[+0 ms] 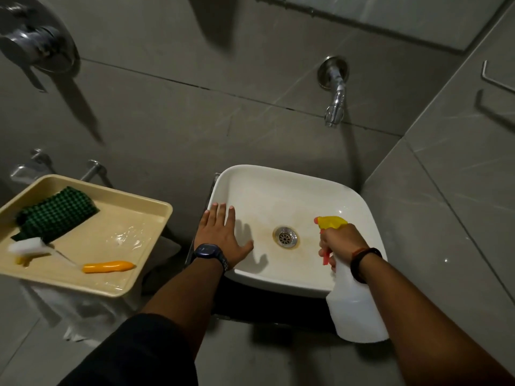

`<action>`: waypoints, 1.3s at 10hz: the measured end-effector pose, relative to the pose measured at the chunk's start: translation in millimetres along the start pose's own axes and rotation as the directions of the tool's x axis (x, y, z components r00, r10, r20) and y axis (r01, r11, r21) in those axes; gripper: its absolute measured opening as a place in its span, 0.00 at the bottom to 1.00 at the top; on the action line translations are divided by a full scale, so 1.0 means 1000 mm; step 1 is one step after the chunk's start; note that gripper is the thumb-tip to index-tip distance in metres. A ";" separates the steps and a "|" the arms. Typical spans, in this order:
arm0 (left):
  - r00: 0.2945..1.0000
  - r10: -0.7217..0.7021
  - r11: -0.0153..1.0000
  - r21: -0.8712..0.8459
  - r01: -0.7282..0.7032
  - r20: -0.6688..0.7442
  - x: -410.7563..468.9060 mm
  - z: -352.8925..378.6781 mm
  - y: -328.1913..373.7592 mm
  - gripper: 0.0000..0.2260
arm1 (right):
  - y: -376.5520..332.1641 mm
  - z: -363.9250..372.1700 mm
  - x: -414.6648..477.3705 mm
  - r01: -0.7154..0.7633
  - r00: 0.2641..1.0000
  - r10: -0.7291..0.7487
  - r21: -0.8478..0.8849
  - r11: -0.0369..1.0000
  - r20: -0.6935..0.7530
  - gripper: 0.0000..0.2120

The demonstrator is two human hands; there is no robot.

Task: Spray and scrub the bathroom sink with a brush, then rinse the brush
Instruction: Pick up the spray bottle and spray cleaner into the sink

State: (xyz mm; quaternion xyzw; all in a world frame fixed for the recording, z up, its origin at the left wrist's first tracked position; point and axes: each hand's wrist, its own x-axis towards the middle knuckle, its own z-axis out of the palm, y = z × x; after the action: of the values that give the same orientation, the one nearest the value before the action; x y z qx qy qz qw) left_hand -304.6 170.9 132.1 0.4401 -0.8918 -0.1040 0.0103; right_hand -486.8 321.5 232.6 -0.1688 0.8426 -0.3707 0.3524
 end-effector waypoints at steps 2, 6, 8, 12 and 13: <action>1.000 0.005 1.000 0.008 -0.006 0.021 -0.001 -0.002 0.000 0.44 | -0.009 0.040 -0.028 0.043 0.992 -0.042 -0.006 0.999 0.122 0.20; 1.000 0.016 1.000 0.003 -0.017 0.009 -0.003 0.000 0.000 0.43 | 0.007 -0.007 -0.011 -0.016 0.980 -0.006 -0.107 0.994 -0.198 0.20; 1.000 0.009 1.000 0.013 -0.009 0.016 -0.002 -0.001 0.000 0.44 | 0.016 0.003 -0.023 -0.055 0.997 0.059 -0.089 0.995 0.051 0.22; 1.000 -0.006 1.000 0.000 0.006 0.018 -0.001 -0.001 0.000 0.45 | -0.018 0.026 0.003 0.101 0.956 -0.115 -0.065 0.993 -0.270 0.21; 1.000 -0.009 1.000 0.004 0.009 0.021 0.000 -0.001 0.001 0.45 | -0.002 0.004 0.011 0.054 0.932 -0.079 -0.081 0.995 -0.353 0.24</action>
State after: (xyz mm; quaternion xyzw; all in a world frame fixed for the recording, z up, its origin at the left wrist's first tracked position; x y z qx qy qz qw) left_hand -305.0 171.2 132.9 0.4429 -0.8902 -0.1068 -0.0006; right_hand -491.8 312.3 227.1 -0.1398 0.8986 -0.3771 0.1755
